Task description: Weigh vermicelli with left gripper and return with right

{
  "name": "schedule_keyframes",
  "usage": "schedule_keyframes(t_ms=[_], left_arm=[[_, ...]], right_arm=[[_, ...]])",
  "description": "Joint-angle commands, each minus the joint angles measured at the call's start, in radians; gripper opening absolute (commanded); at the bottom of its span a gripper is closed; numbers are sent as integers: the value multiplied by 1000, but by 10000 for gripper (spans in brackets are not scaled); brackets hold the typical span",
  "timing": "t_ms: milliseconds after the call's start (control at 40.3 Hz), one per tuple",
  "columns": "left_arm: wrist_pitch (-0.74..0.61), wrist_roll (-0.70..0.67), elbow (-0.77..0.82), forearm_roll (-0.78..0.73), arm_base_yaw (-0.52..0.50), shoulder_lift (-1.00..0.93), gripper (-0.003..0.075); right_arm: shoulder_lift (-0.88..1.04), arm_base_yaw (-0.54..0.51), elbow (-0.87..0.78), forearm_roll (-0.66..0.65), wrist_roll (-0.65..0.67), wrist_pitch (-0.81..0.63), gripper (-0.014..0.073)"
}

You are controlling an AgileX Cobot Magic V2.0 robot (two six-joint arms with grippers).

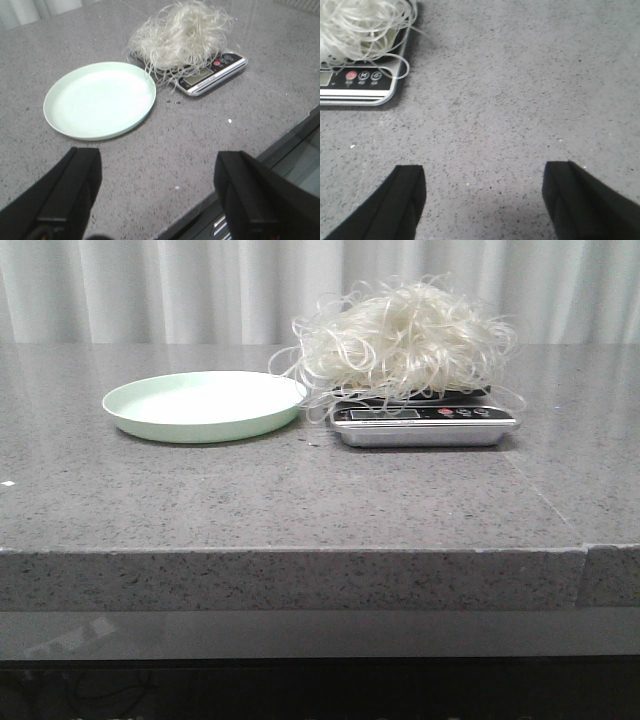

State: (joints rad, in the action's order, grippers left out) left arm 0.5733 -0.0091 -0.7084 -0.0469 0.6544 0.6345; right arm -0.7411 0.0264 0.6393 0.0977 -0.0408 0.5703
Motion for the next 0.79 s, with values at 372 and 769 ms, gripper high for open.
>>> schedule_keyframes(t_ms=[372, 769], left_arm=[[-84, -12, -7, 7, -1, -9, 554], [-84, -12, -7, 7, -1, -9, 554]], right_arm=[[-265, 181, 343, 3, -66, 84, 596], [-641, 200, 752, 144, -220, 247, 596]])
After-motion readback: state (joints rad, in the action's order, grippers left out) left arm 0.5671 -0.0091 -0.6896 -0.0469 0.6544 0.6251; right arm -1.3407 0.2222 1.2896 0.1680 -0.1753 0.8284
